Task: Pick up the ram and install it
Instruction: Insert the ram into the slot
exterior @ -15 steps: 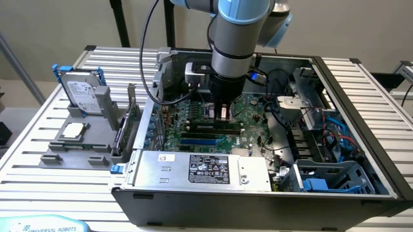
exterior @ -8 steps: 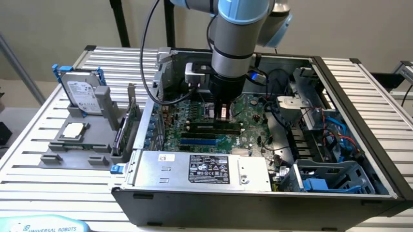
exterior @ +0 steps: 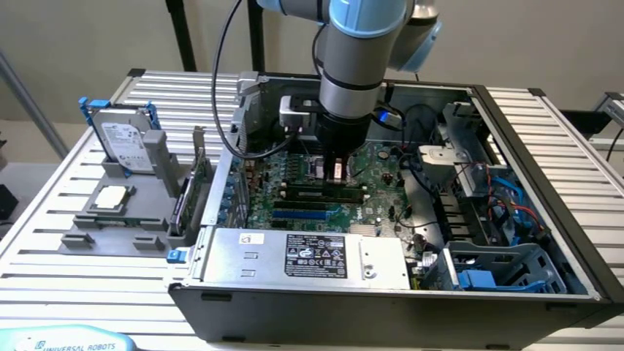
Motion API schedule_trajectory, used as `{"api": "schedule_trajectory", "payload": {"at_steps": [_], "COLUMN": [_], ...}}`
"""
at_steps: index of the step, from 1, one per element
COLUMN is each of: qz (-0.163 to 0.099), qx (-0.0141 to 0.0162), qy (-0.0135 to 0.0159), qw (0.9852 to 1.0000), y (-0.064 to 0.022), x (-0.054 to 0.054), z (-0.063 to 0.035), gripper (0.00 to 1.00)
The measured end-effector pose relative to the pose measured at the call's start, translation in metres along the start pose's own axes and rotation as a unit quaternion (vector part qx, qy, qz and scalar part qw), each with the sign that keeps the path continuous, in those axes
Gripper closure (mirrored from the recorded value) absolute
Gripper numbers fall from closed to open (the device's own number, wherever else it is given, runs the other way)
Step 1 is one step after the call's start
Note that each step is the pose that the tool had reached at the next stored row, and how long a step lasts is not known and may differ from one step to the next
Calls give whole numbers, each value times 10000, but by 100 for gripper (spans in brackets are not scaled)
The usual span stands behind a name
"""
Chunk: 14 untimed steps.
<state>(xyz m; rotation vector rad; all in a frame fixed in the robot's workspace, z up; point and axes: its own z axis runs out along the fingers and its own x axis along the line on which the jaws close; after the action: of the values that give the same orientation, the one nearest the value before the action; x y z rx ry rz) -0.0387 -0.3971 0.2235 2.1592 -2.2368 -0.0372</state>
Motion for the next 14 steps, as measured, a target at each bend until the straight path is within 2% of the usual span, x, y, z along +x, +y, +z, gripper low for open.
{"api": "schedule_trajectory", "payload": {"at_steps": [3,8,10,11,12,14], "qz": [0,0,0,-1,-1,-1], "qx": [-17,-58,-63,-64,-64,-64], "qy": [0,3,2,2,1,1], "qw": [10000,10000,10000,10000,10000,10000], "y": [1,8,9,8,8,8], "x": [0,1,1,1,1,1], "z": [-46,-195,-222,-224,-224,-224], "gripper": [79,79,79,81,88,89]}}
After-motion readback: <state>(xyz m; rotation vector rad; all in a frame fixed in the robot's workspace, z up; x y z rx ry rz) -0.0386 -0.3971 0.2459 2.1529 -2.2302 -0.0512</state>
